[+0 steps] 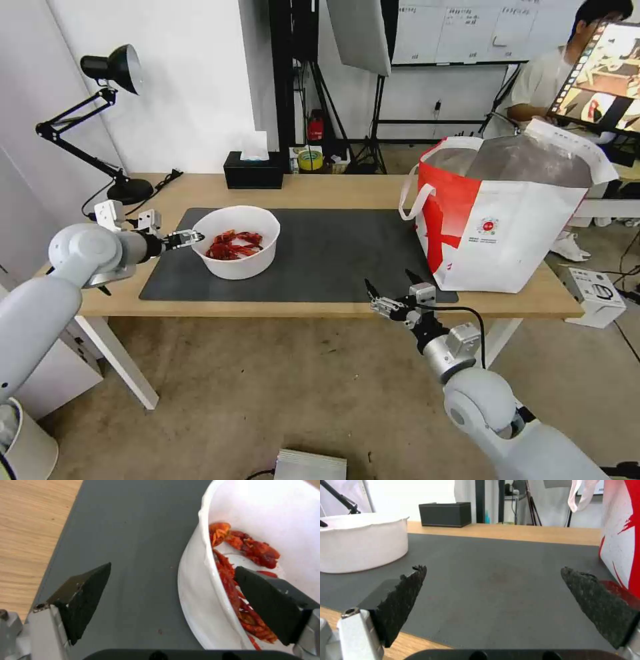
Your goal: Pick up the trash from the table and place it into the takeout bag.
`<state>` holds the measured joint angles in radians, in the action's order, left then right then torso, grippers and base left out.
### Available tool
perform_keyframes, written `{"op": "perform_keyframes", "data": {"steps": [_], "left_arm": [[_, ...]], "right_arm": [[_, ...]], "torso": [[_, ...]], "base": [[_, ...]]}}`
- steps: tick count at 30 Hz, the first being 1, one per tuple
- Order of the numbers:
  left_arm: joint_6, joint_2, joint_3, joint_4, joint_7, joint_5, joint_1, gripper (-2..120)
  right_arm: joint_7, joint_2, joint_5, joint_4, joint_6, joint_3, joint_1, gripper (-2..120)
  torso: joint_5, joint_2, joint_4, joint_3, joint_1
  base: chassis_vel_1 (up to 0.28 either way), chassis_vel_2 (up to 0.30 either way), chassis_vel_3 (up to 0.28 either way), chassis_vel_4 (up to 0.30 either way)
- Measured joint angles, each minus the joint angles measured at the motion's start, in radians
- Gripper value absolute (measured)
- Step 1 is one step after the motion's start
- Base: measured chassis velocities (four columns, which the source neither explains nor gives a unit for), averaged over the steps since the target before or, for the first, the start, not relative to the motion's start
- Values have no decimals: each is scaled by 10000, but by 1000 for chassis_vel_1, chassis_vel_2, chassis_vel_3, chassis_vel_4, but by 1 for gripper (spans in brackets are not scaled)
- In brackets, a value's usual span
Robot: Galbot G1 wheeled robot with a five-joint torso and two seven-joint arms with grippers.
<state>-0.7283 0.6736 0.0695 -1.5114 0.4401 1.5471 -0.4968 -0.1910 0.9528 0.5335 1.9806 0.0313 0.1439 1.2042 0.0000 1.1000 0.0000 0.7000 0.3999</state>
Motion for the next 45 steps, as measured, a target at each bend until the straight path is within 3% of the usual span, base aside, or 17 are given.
{"op": "perform_keyframes", "data": {"steps": [14,17,23,28,36,43,45], "left_arm": [[-5,450,-668,721,26,-492,550,100],[34,463,-739,744,32,-592,573,95],[85,511,-790,664,46,-677,575,77],[117,539,-846,498,88,-737,523,52],[135,496,-866,345,60,-784,418,30],[470,439,-761,50,51,-800,274,0],[537,424,-715,-11,70,-800,267,0]], "right_arm": [[0,0,0,0,0,0,0,100],[0,0,0,0,0,0,0,100],[0,0,0,0,-1,0,0,100],[0,0,0,0,0,0,0,100],[0,0,0,0,0,0,0,100],[0,0,0,0,0,0,0,100],[0,0,0,0,0,0,0,100]], "torso": [[2,0,0,-1,0],[3,0,1,-1,0],[2,0,0,-2,0],[1,0,1,-1,-1],[2,0,1,-1,0],[-1,0,-3,0,0],[-1,0,-2,0,0]], "base": [[0,0,0,0],[0,0,0,0],[0,0,0,0],[0,0,0,0],[0,0,0,0],[0,0,0,0],[0,0,0,0]]}}
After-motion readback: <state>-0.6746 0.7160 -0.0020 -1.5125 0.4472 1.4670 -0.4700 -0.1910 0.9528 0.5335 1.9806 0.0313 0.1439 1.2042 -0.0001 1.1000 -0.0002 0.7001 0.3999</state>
